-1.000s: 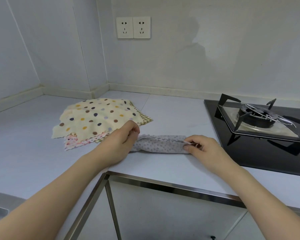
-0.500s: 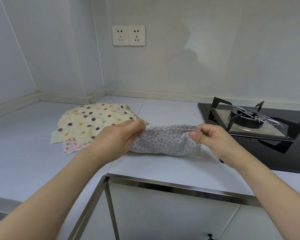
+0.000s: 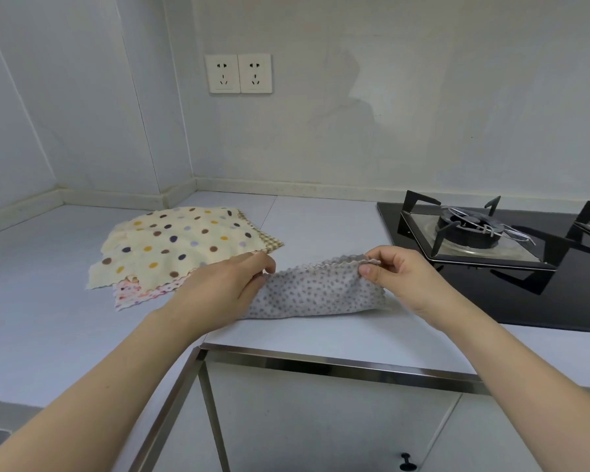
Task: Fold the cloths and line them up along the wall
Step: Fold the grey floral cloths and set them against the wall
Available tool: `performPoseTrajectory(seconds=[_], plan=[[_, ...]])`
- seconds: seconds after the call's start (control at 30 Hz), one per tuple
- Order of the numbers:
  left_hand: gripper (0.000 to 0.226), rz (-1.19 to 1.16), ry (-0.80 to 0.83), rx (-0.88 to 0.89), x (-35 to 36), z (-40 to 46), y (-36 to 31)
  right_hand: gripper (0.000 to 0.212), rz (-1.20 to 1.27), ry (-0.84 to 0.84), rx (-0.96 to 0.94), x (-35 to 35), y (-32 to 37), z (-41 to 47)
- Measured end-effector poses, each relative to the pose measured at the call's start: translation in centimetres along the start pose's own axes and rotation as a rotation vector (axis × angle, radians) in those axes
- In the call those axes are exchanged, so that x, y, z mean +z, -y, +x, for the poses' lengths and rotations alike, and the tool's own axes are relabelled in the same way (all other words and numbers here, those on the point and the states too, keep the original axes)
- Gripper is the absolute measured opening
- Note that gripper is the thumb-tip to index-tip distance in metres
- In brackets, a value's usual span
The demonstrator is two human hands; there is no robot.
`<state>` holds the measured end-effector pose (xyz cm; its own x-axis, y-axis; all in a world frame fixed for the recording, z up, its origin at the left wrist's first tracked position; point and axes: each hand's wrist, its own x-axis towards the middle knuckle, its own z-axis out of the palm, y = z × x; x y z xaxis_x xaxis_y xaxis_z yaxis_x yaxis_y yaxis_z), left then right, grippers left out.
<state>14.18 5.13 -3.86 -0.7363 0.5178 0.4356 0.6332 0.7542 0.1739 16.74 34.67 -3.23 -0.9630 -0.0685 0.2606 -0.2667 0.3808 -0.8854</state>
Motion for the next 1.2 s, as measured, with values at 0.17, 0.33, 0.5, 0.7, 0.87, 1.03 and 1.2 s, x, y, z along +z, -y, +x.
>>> performPoseTrajectory(seconds=[0.17,0.33,0.5,0.7,0.87,1.03,1.2], plan=[[0.006,-0.067,0.028,-0.016,-0.2,-0.1,-0.3,0.005,0.006,-0.013,0.017,0.1,0.0,-0.1],[0.005,-0.146,0.089,-0.135,0.1,-0.3,-0.2,0.037,0.036,-0.019,0.003,0.0,0.2,-0.2],[0.012,-0.179,0.160,-0.165,0.1,-0.1,0.1,0.043,0.015,-0.042,-0.038,-0.6,-0.1,-0.4],[0.005,-0.210,0.126,-0.186,0.2,-0.1,-0.1,0.013,0.028,-0.156,-0.107,-1.0,-0.2,-0.3],[0.011,-0.285,0.038,-0.209,-0.3,0.0,-0.4,0.009,0.052,-0.253,-0.113,-1.2,-0.2,-0.4],[0.015,-0.341,0.012,-0.232,-0.8,0.1,-0.7,0.006,0.038,-0.294,-0.115,-1.4,0.3,-0.6],[0.013,-0.321,0.019,-0.295,-1.4,0.2,-1.1,0.004,0.056,-0.295,-0.121,-1.2,1.6,-0.8]])
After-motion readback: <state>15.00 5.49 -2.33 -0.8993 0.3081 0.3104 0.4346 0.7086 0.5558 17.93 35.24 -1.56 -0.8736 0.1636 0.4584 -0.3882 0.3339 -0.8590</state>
